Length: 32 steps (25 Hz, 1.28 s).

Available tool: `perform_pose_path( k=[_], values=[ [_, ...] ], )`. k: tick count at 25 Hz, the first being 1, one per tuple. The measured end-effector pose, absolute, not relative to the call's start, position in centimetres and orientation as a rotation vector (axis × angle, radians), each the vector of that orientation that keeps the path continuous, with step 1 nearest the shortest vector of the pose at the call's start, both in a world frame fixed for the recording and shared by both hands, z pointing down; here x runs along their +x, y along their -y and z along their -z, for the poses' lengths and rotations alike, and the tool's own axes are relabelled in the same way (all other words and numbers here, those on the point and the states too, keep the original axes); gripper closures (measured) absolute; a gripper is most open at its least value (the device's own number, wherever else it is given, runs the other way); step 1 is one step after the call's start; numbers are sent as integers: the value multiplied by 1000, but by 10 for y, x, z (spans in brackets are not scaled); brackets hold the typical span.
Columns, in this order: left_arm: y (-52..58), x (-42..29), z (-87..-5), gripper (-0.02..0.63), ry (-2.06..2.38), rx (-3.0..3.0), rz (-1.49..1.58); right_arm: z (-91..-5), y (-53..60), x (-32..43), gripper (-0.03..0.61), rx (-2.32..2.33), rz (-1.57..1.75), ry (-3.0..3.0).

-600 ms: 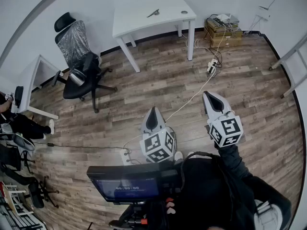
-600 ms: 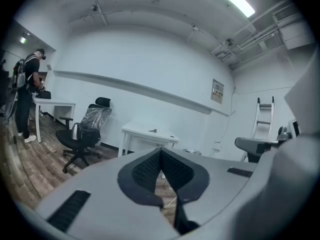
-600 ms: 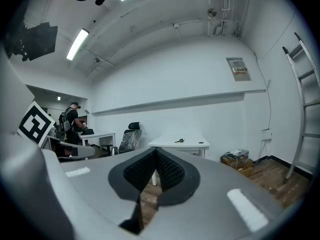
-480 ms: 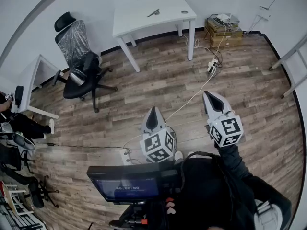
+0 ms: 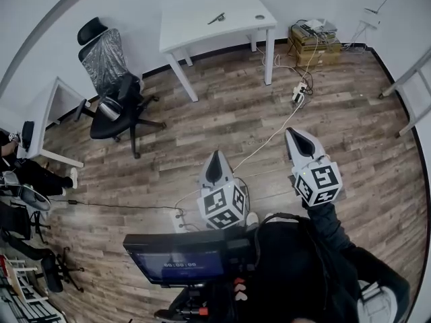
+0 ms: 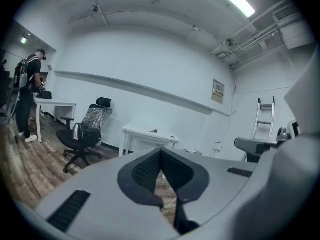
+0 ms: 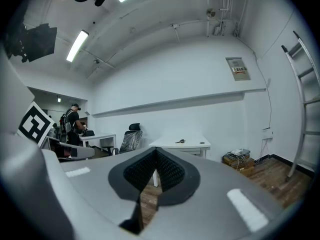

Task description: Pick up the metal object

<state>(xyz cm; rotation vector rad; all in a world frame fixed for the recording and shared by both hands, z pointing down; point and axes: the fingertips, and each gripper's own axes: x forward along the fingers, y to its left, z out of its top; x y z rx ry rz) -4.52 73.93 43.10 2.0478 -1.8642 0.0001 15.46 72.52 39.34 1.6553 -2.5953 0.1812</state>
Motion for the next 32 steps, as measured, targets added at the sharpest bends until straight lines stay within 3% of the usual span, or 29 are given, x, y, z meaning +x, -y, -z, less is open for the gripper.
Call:
perform_pose_path(
  k=[20, 32],
  values=[
    [-715, -90, -453, 614, 1814, 2033, -24, -406, -697, 120, 574, 1660, -188, 2603],
    [-585, -91, -467, 614, 1880, 1945, 1, -420, -550, 125, 574, 1570, -192, 2641]
  ],
)
